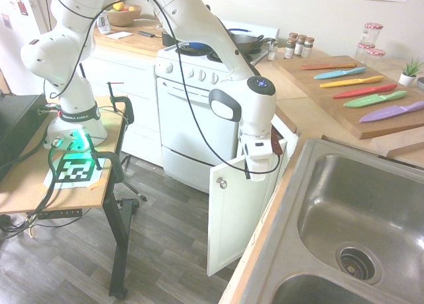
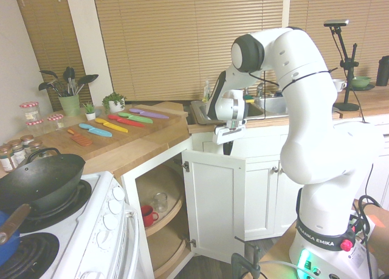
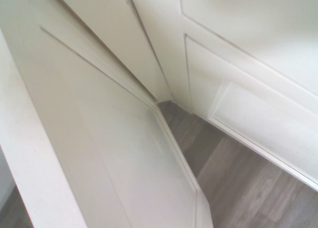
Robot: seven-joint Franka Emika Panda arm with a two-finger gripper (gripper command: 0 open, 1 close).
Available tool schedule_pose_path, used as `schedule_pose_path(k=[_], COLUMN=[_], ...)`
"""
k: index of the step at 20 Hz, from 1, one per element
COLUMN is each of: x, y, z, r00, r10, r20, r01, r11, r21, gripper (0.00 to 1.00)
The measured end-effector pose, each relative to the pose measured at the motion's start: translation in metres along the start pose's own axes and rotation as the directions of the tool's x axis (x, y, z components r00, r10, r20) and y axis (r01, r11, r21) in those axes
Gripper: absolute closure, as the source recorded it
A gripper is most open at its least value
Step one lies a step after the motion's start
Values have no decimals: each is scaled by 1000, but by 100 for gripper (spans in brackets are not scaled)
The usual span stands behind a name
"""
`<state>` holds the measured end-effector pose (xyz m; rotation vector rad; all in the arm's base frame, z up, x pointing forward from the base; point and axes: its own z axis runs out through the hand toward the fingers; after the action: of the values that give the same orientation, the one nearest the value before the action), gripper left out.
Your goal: Close the cabinet
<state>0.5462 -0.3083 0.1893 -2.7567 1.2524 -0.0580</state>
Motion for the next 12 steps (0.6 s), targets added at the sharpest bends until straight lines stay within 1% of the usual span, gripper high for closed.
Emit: schedule_pose_path(k=[6,12], x=[-21,-51], y=[-2,-21], z=[19,28], r00=[999,996], r10=[-38,-86], r20=[-17,-37], r01=[38,84], r11=[999,995], r21=[-39,-62], gripper=[100,100])
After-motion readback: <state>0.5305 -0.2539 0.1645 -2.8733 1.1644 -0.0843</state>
